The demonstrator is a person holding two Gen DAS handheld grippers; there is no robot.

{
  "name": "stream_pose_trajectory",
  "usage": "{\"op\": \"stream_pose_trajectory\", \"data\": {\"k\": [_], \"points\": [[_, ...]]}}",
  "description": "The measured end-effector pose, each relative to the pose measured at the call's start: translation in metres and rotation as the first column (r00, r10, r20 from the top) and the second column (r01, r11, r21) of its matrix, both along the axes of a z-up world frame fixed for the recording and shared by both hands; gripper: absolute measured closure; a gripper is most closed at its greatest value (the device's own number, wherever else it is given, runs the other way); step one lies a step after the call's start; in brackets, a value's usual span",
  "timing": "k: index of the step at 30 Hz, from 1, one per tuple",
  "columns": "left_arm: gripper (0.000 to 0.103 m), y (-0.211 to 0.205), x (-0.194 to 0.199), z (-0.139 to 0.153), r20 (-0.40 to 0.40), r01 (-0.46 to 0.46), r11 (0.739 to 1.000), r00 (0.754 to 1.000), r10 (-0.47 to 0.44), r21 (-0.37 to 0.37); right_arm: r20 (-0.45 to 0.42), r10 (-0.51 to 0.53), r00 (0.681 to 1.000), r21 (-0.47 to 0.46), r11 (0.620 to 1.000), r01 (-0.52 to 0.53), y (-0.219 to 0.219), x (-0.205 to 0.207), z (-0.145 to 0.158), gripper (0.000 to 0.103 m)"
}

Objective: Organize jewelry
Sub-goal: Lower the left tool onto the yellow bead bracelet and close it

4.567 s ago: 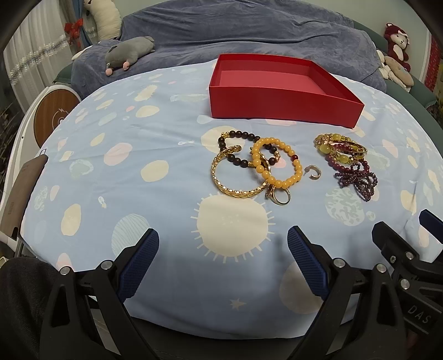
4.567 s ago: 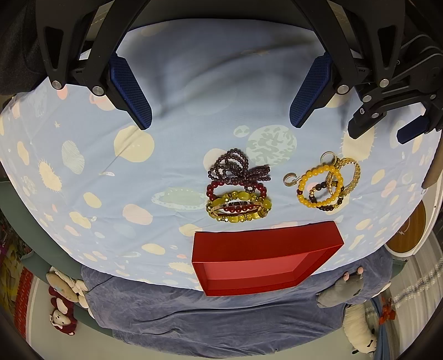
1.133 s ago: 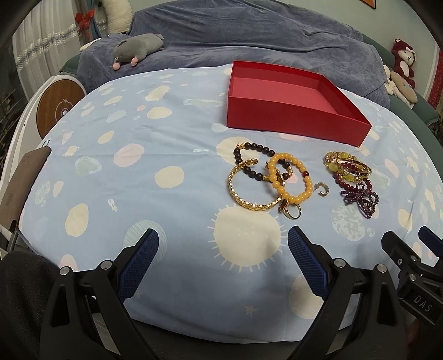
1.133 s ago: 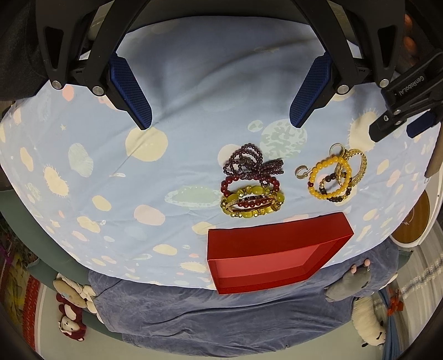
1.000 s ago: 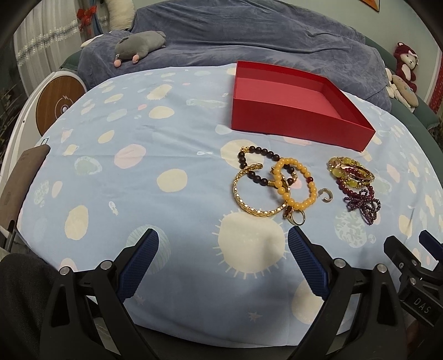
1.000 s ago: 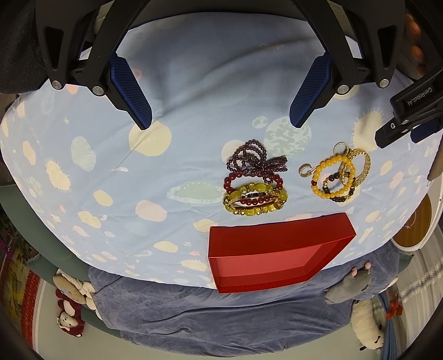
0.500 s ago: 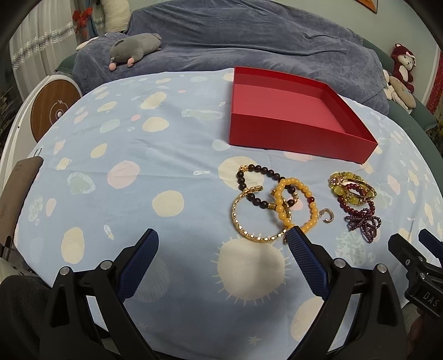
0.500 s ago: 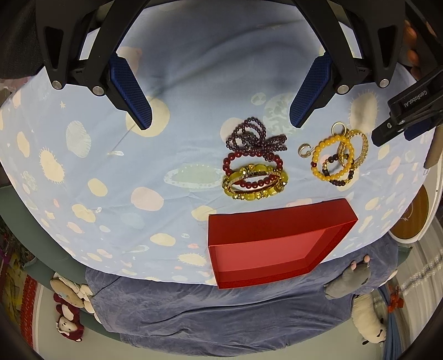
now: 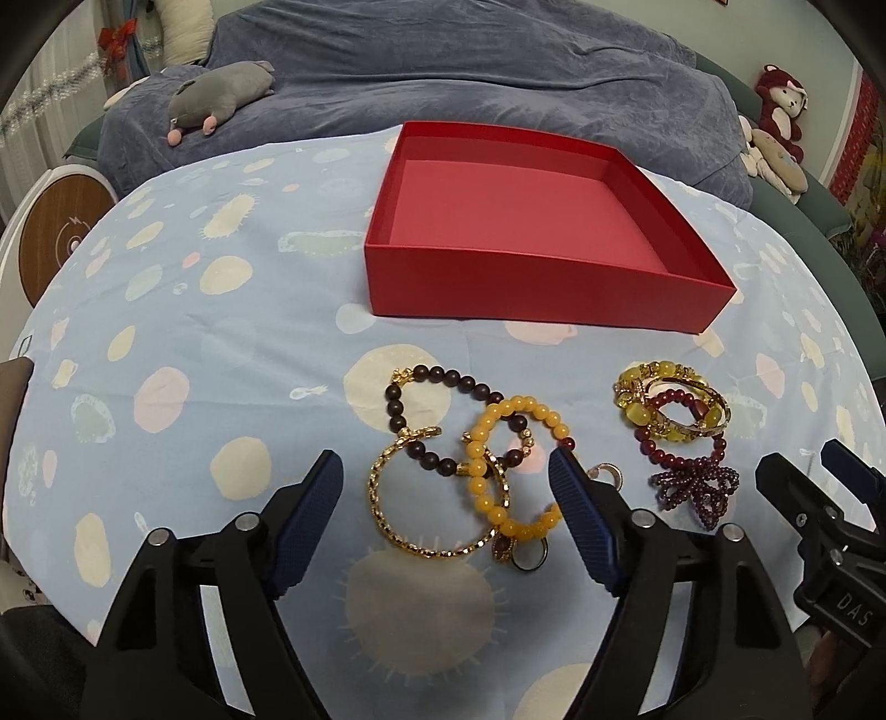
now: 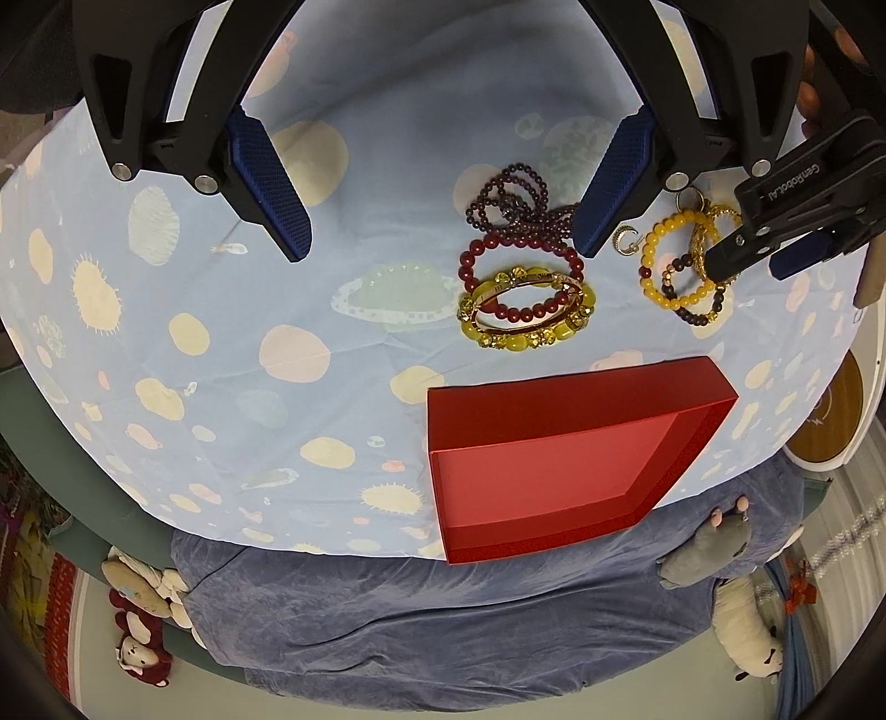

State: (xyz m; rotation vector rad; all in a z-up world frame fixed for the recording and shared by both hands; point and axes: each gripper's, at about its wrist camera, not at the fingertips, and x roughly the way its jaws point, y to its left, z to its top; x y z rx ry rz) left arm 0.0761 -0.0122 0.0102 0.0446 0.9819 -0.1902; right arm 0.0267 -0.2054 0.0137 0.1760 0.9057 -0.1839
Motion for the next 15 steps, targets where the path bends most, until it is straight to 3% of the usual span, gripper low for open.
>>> {"op": "stream_pose_trajectory", "data": {"k": [4,9,11,15], "points": [[0.047,-0.0039,0.0040,-0.0080,-0.029,0.017,1.000,0.999,-0.017,-0.005,-0.004,-0.005,1.000,0.012,1.000,0.005,-0.0017,-0.0007,-0.0014,0.012],[0.074,-0.0015,0.0017,-0.0087,-0.054,0.031,0.998,0.998,-0.034,-0.057,-0.008,-0.001,1.000,0.015,1.000,0.001,-0.0001,-0.0008,-0.0025,0.012],[0.090,-0.0008,-0.0003,-0.0070,-0.052,0.039,0.996,0.998,-0.043,-0.083,-0.010,0.000,1.000,0.015,1.000,0.000,0.0006,-0.0013,-0.0031,0.012],[0.095,-0.0025,-0.0028,-0.0056,-0.053,0.064,0.993,0.996,-0.069,-0.100,-0.014,0.000,1.000,0.017,1.000,0.000,0.0016,-0.0017,-0.0033,0.012]]}}
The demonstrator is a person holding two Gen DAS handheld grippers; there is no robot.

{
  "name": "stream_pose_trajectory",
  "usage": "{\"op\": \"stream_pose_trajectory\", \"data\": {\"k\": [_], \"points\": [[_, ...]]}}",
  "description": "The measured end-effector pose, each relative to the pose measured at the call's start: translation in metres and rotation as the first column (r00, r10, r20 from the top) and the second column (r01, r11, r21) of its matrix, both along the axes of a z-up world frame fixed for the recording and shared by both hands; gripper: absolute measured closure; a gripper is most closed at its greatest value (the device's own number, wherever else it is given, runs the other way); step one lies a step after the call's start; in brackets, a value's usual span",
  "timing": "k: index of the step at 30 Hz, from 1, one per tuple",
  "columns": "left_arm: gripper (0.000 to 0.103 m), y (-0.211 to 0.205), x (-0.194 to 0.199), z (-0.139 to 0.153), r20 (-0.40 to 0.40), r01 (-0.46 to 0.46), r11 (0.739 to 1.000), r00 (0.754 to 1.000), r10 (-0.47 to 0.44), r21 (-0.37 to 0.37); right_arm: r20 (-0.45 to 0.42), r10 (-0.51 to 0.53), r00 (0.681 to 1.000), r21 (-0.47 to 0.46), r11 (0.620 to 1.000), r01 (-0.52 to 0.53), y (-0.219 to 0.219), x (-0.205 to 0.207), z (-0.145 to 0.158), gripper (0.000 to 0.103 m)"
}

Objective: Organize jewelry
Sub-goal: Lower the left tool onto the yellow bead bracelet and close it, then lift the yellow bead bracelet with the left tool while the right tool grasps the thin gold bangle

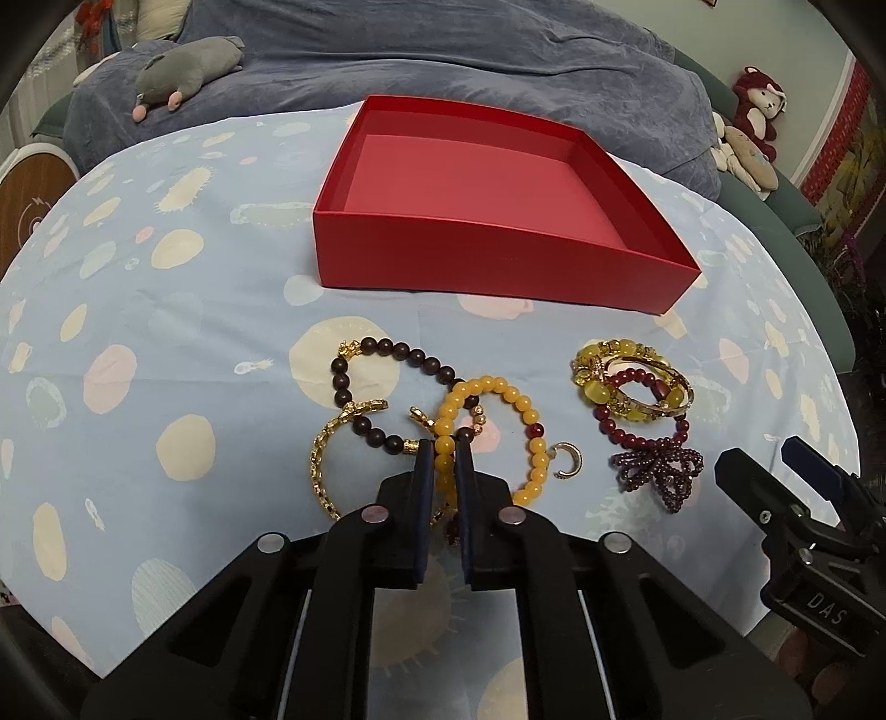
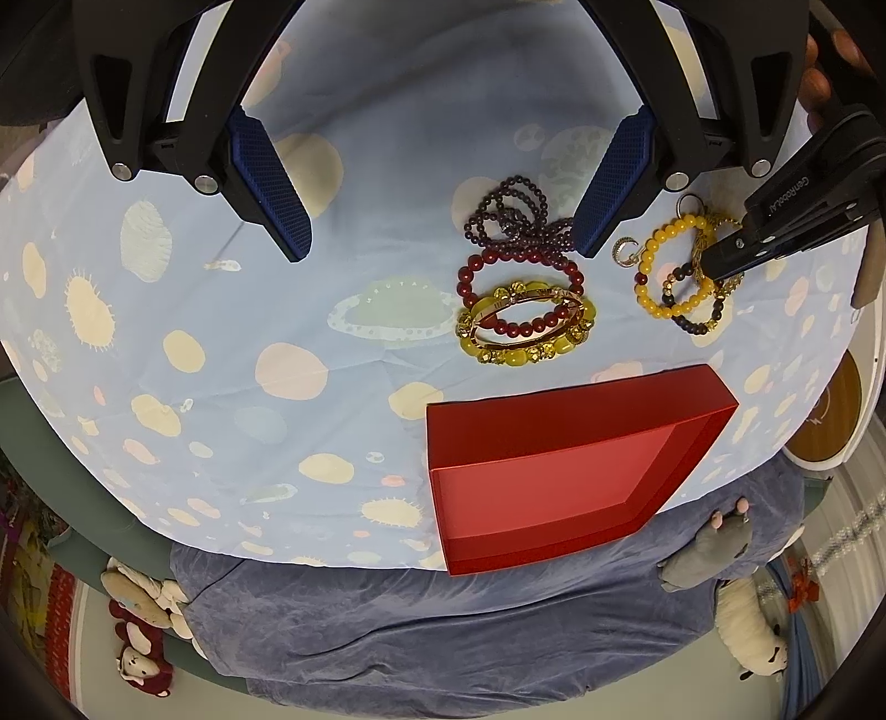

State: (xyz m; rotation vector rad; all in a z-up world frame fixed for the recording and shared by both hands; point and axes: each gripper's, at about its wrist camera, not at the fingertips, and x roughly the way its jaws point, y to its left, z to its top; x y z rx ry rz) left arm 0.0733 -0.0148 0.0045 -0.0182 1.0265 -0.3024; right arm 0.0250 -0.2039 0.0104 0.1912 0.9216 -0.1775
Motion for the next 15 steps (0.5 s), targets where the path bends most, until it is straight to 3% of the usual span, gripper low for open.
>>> {"op": "stream_pose_trajectory", "data": {"k": [7,15], "points": [[0.096,0.003,-0.006,0.015,0.026,-0.003,0.999,1.000,0.004,-0.041,0.003,0.009,1.000,0.013,1.000,-0.009,0.001,0.002,0.003,0.013],[0.096,0.000,-0.003,0.022,0.043,0.005,1.000,0.999,-0.004,-0.030,-0.001,0.025,1.000,0.061,0.998,-0.025,0.001,0.026,0.008,0.026]]}}
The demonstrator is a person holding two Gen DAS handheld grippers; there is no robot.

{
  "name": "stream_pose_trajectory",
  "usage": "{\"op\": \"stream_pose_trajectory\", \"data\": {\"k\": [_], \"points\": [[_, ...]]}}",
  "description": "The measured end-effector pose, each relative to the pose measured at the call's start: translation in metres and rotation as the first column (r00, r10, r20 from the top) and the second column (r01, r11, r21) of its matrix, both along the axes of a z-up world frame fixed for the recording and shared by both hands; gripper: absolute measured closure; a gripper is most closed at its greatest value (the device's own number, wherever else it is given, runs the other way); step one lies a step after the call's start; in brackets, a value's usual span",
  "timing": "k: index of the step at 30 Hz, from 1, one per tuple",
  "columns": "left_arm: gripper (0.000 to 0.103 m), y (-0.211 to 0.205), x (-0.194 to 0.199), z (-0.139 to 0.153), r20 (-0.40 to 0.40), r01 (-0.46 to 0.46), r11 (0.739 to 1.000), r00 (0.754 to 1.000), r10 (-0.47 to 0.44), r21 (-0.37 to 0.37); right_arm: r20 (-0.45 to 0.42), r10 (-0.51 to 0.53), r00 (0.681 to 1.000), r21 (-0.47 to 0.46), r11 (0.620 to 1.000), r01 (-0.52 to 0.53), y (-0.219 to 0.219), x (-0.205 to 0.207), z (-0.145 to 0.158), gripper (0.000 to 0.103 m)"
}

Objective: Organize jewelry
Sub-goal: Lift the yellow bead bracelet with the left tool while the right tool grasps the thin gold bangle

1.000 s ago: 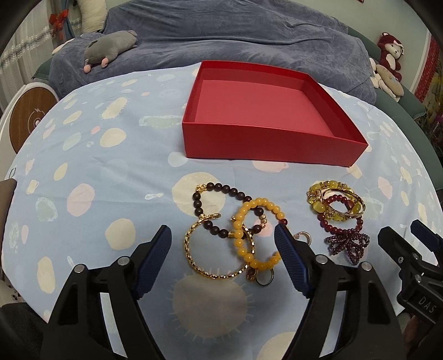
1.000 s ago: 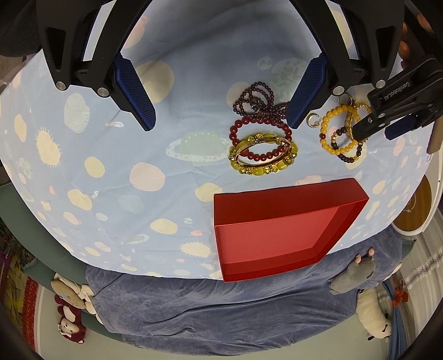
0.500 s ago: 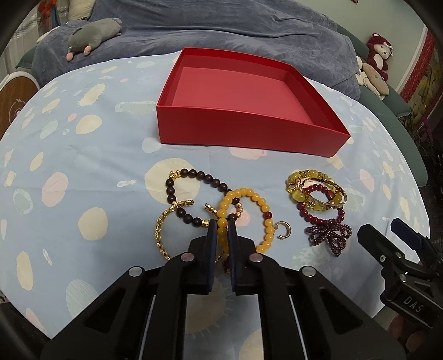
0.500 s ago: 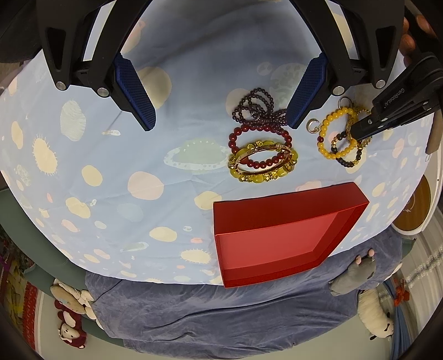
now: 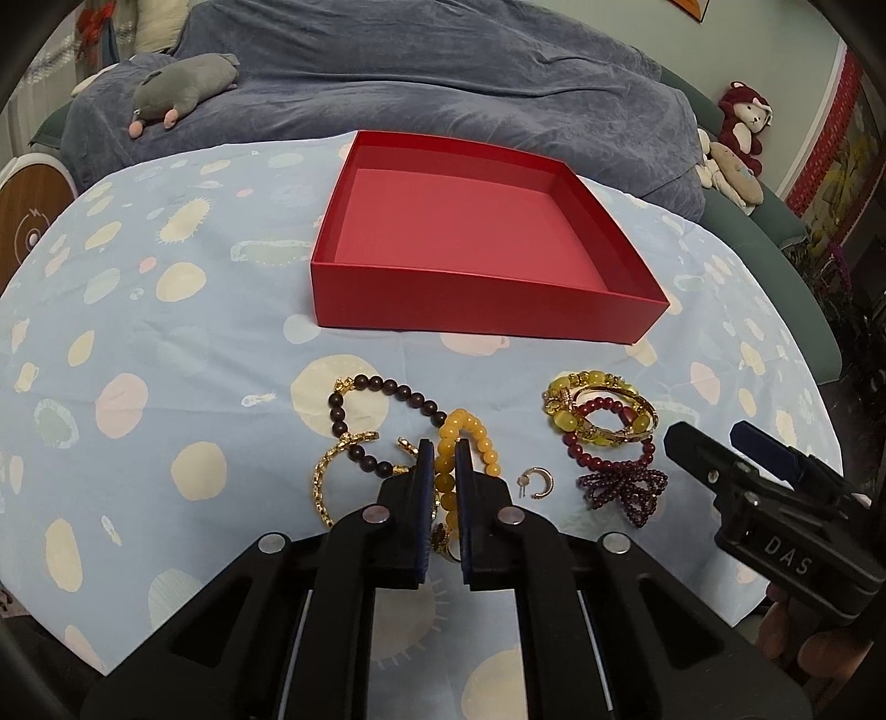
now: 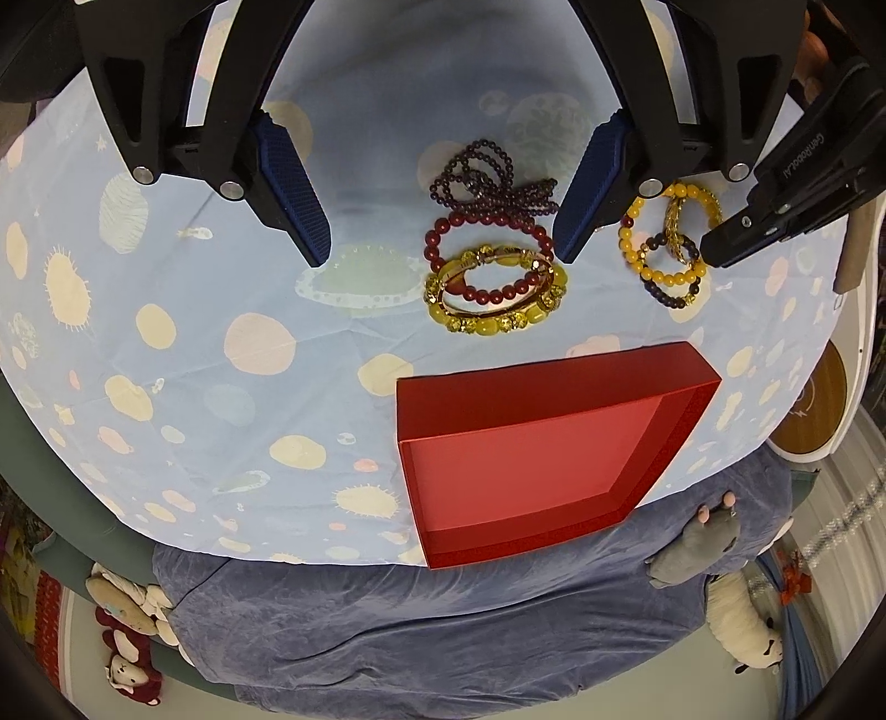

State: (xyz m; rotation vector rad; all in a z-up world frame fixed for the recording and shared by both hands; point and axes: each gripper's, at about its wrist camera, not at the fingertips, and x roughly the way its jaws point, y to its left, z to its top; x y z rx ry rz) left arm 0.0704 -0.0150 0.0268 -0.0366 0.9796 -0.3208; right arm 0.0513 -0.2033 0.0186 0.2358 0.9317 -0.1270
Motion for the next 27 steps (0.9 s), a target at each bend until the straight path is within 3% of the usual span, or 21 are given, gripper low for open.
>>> {"op": "stream_pose_trajectory", "data": {"k": [16,19,27], "points": [[0.095,0.004,0.006,-0.009,-0.021,0.000,1.000,1.000,0.000,0.008,-0.064,0.074,0.995,-0.046,0.996,-0.077,0.025,0.034,-0.026,0.027],[0.095,0.004,0.007,-0.012,-0.028,-0.002,1.000,1.000,0.002,0.008,-0.082,0.090,0.993,-0.039,0.995,-0.093,0.025,0.038,-0.031,0.043],[0.095,0.002,0.006,-0.013,-0.039,0.002,1.000,0.999,-0.002,-0.006,-0.055,0.092,0.994,-0.018,0.995,-0.093,0.022,0.033,-0.026,0.044]]}}
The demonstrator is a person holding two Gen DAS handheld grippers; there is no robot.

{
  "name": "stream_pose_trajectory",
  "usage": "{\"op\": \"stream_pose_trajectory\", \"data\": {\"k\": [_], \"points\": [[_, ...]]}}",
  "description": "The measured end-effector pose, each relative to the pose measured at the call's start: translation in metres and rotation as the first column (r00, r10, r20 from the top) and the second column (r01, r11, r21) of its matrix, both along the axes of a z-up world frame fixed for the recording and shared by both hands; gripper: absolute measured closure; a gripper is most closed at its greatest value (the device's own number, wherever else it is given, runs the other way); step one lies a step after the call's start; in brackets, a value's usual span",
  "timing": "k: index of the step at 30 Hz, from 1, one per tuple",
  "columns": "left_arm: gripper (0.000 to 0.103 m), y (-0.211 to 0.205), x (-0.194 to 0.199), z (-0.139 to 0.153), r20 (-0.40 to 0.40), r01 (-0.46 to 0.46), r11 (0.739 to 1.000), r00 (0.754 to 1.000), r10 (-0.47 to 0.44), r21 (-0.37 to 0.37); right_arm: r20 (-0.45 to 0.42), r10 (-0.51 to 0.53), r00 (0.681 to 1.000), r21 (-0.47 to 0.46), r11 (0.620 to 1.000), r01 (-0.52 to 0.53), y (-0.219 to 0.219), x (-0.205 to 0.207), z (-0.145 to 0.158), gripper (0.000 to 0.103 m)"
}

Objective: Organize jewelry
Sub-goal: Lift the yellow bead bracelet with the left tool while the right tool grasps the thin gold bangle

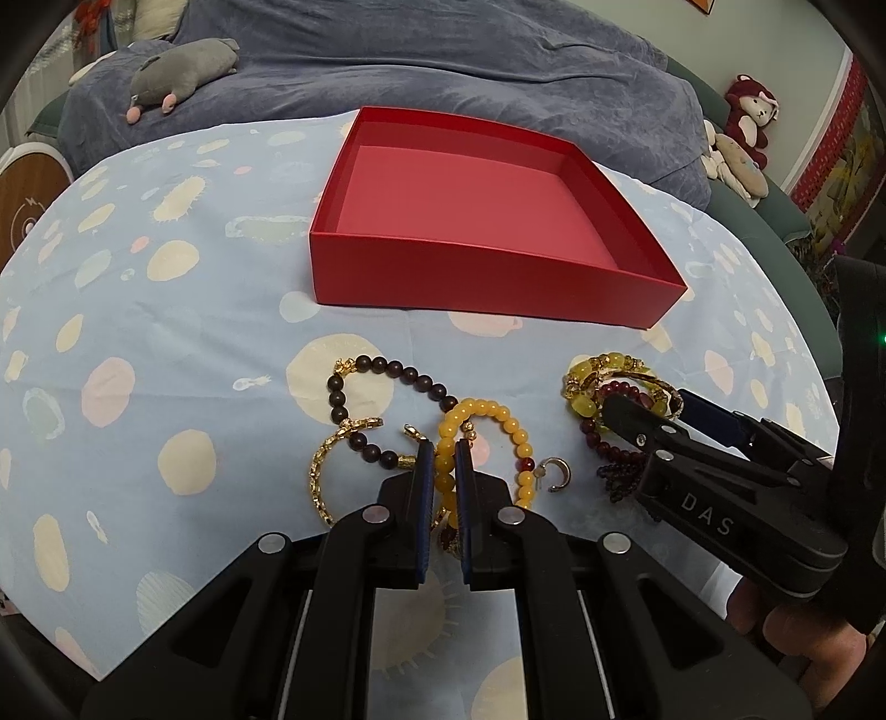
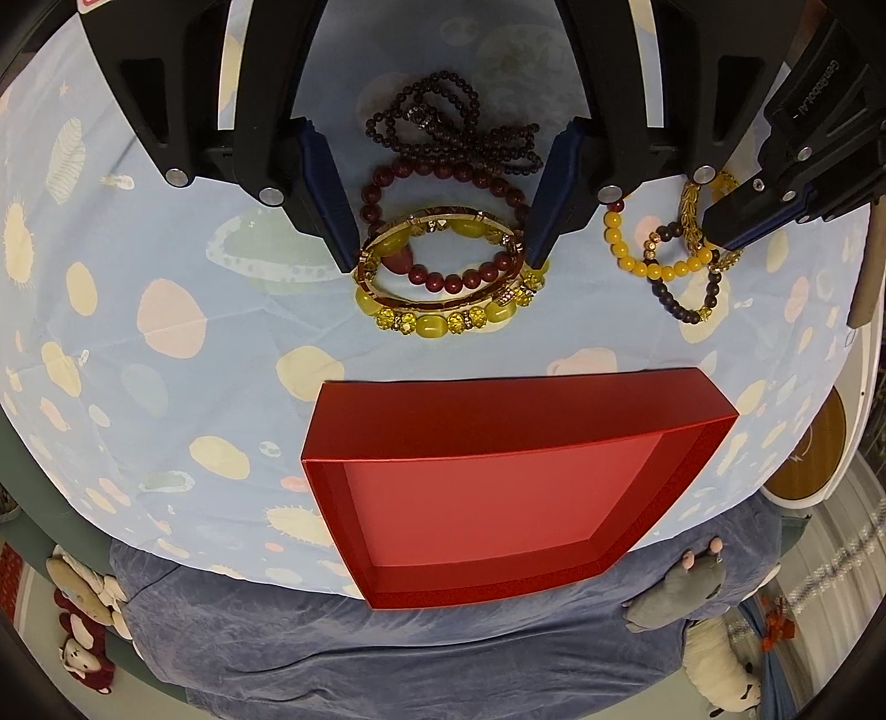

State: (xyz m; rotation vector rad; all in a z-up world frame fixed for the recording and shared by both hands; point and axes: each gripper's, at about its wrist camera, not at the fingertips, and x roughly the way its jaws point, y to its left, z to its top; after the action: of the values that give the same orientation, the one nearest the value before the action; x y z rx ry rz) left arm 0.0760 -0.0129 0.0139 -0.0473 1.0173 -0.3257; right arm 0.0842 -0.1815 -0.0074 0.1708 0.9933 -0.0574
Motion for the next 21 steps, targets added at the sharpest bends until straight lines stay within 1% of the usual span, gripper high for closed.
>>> {"op": "stream_pose_trajectory", "data": {"k": [5,6,8,10,12,14,15,16,18,21], "points": [[0.095,-0.006,-0.004,0.012,0.015,0.026,1.000,1.000,-0.026,-0.016,0.028,-0.002,1.000,0.025,1.000,0.002,-0.003,-0.008,0.014,0.044],[0.095,-0.008,-0.005,0.015,0.018,0.032,0.999,0.999,-0.032,-0.018,0.036,0.001,0.999,0.032,0.999,-0.002,-0.004,-0.010,0.018,0.055],[0.096,-0.011,-0.006,0.021,0.026,0.043,0.999,0.999,-0.042,-0.023,0.029,0.013,1.000,0.049,0.999,-0.014,-0.005,-0.012,0.023,0.080],[0.096,-0.014,-0.008,0.026,0.032,0.053,0.998,0.998,-0.052,-0.029,0.032,0.015,0.999,0.042,0.999,-0.016,-0.007,-0.015,0.027,0.079],[0.096,-0.016,-0.009,0.029,0.043,0.056,0.998,0.998,-0.055,-0.023,0.021,0.017,1.000,0.031,0.999,-0.018,-0.009,-0.016,0.024,0.079],[0.096,-0.016,-0.009,0.030,0.043,0.054,0.998,0.998,-0.053,-0.020,0.013,0.009,1.000,0.040,0.999,-0.010,-0.013,-0.019,0.020,0.079],[0.096,-0.016,-0.009,0.030,0.041,0.052,0.998,0.998,-0.051,-0.021,0.013,0.004,1.000,0.037,0.999,-0.005,-0.015,-0.022,0.019,0.073],[0.096,-0.016,-0.010,0.030,0.040,0.049,0.999,0.998,-0.048,-0.021,0.013,0.002,1.000,0.034,0.999,-0.002,-0.016,-0.024,0.018,0.072],[0.095,-0.016,-0.011,0.029,0.035,0.046,0.999,0.998,-0.045,-0.021,0.008,-0.007,1.000,0.038,0.999,0.007,-0.018,-0.026,0.015,0.064],[0.095,-0.016,-0.011,0.026,0.027,0.044,0.999,0.999,-0.044,-0.023,-0.002,-0.023,1.000,0.065,0.998,0.023,-0.023,-0.025,0.010,0.063]]}}
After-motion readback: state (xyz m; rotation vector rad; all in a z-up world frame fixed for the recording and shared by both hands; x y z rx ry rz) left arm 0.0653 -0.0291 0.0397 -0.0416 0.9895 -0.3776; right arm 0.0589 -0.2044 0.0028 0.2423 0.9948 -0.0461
